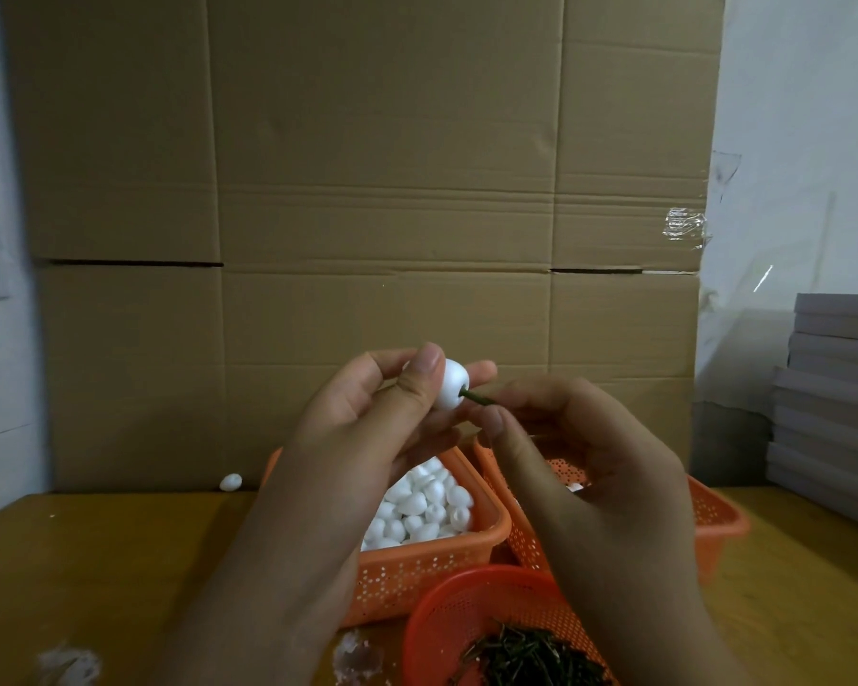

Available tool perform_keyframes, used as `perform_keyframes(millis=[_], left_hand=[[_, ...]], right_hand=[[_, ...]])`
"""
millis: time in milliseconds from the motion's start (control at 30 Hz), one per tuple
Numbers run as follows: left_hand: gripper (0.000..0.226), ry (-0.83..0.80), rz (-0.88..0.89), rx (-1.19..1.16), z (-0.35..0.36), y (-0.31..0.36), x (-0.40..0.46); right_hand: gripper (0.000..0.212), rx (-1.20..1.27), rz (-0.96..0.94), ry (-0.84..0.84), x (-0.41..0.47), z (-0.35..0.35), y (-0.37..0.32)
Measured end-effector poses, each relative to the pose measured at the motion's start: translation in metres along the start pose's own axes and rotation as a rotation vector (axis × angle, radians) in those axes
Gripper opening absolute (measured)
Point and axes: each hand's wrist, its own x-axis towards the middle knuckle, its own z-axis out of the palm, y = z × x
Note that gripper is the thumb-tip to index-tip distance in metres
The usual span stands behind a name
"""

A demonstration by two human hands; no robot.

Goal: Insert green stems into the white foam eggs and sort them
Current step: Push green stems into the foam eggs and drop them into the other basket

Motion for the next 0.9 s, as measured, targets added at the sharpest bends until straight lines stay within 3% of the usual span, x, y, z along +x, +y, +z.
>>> perform_keyframes(millis=[333, 600, 900], left_hand=[[0.025, 0.007, 0.032, 0.043, 0.0058, -0.0010, -0.0022], [0.022, -0.004, 0.042, 0.052, 0.0058, 0.0011, -0.0025], [0.034, -0.006, 0.065, 0.062, 0.0060, 0.0023, -0.0025]], right_hand=[[0.021, -0.047, -0.014, 0.013, -0.0005, -0.0002, 0.0011], [0.010, -0.084, -0.045, 0.004, 0.0012, -0.0017, 0.0023], [0.005, -0.102, -0.041, -0.036, 0.0001, -0.0026, 0.0039]])
